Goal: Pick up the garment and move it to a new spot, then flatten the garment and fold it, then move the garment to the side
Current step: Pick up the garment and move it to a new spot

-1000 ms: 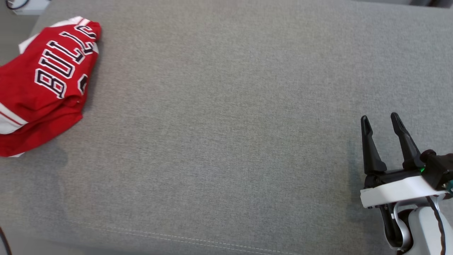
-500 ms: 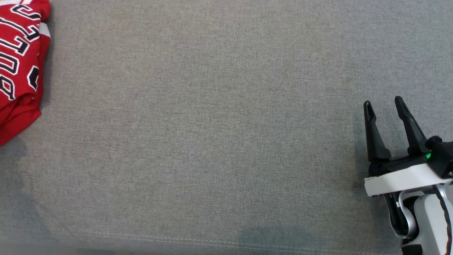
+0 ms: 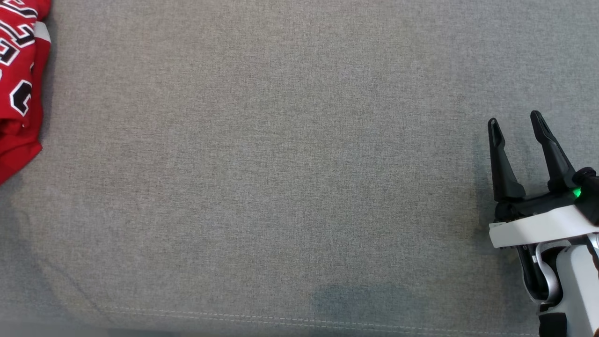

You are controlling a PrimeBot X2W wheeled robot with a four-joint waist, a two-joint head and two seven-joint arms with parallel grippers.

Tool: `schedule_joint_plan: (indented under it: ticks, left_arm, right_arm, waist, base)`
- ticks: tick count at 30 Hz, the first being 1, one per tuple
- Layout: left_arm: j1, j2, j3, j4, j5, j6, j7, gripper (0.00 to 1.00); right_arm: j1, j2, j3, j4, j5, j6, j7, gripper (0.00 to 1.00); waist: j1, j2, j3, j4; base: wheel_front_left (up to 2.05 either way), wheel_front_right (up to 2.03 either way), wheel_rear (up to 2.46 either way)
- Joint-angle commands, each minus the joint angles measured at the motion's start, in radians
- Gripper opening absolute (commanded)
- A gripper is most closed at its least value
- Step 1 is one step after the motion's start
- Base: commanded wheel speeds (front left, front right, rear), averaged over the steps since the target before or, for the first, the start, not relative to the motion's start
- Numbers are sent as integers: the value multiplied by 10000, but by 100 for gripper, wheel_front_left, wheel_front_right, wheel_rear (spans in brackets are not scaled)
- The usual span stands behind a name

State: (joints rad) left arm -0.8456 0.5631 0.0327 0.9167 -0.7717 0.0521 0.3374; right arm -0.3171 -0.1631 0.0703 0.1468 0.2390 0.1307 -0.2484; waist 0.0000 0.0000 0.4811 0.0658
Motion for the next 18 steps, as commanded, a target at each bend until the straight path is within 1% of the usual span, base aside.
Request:
schedule_joint_plan:
  ticks: [1,2,3,6,11,15,17,18]
  left_arm:
    - [-498,899,233,-186,163,-215,-357,0]
    - [-625,951,167,-213,264,-295,-576,0]
    - [-625,951,167,-213,264,-295,-576,0]
    - [-998,1131,-93,-446,684,-450,-1331,0]
    - [-1406,1189,-695,-1328,1435,-617,-2321,0]
    - [-1362,872,-1101,-2521,1798,-600,-2841,0]
    - [-1111,657,-1299,-3313,1972,-472,-3049,0]
    - [-655,333,-1523,-4292,2053,-349,-3136,0]
  right_arm:
    - [104,-142,171,-189,32,0,-134,100]
    - [135,-208,190,-169,24,0,-134,100]
    - [135,-208,190,-169,24,0,-134,100]
    - [212,-331,175,-114,57,0,-134,100]
    - [342,-341,80,-96,70,0,-134,100]
    - [522,-198,-8,-46,98,0,-134,100]
    - [599,-101,-47,-45,133,0,-134,100]
    - [693,-28,-63,-39,164,0,-134,100]
  waist:
    - [0,0,-116,66]
    - [0,0,-173,110]
    - [0,0,-173,110]
    - [0,0,-368,205]
    - [0,0,-842,345]
    - [0,0,-1277,382]
    - [0,0,-1505,341]
    - [0,0,-1714,270]
  base:
    - [0,0,0]
    - [0,0,0]
    - [0,0,0]
    - [0,0,0]
    - [0,0,0]
    - [0,0,0]
    - [0,0,0]
    - [0,0,0]
